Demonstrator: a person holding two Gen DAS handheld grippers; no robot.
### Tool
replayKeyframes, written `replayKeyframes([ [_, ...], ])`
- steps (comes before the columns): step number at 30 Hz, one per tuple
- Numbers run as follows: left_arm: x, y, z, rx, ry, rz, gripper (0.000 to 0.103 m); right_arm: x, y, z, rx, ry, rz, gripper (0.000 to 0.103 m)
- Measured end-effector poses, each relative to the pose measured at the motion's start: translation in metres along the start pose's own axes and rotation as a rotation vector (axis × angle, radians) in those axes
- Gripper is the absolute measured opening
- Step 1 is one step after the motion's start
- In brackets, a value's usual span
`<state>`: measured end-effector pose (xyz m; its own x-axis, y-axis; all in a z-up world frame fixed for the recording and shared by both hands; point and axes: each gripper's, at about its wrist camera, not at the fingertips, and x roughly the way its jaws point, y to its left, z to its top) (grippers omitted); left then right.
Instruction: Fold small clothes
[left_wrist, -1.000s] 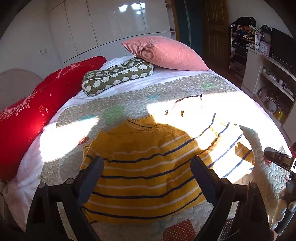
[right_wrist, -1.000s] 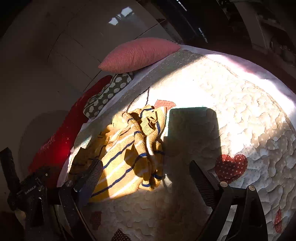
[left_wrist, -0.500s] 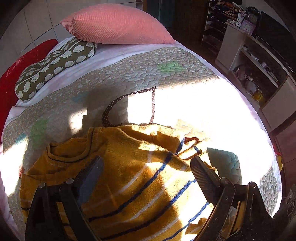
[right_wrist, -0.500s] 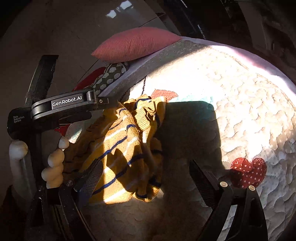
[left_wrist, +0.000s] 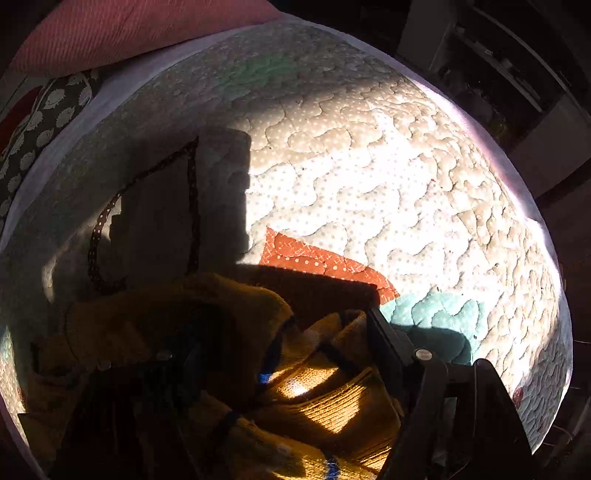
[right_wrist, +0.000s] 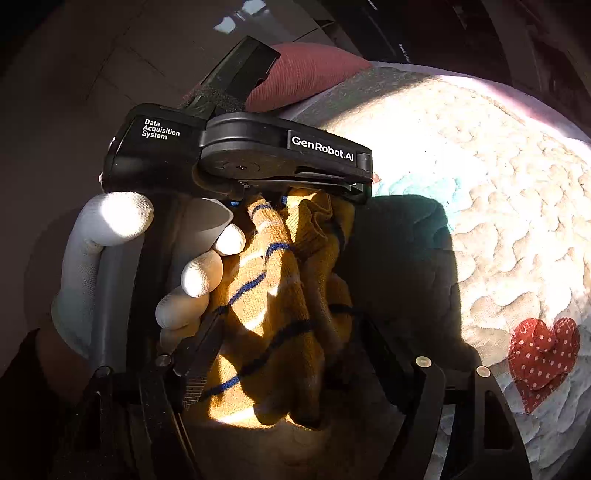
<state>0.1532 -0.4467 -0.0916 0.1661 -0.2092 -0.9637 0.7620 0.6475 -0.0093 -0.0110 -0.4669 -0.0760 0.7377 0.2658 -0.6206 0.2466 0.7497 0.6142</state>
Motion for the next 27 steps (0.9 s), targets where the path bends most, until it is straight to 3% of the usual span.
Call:
replayKeyframes([
  [2,-0.009,0.008,-0.003,-0.026,-0.003,-0.008,0.023,0.005,-0.002,0.002,0.032,0.010,0.040,0.032],
  [3,-0.015,0.015,-0.005,-0.047,-0.007,-0.024,0.019,0.004,-0.002,0.003,0.038,0.003,0.055,0.026],
  [9,-0.079,0.069,-0.033,-0.165,-0.128,-0.124,0.016,-0.007,0.044,0.009,-0.062,-0.031,0.058,0.020],
  [15,-0.139,0.154,-0.087,-0.312,-0.228,-0.206,0.016,0.005,0.132,0.008,-0.228,0.016,0.088,0.019],
  [23,-0.167,0.263,-0.159,-0.503,-0.306,-0.184,0.016,0.071,0.242,-0.031,-0.391,0.154,0.162,0.019],
  [27,-0.180,0.302,-0.191,-0.574,-0.347,-0.199,0.016,0.084,0.276,-0.045,-0.426,0.157,0.209,0.019],
])
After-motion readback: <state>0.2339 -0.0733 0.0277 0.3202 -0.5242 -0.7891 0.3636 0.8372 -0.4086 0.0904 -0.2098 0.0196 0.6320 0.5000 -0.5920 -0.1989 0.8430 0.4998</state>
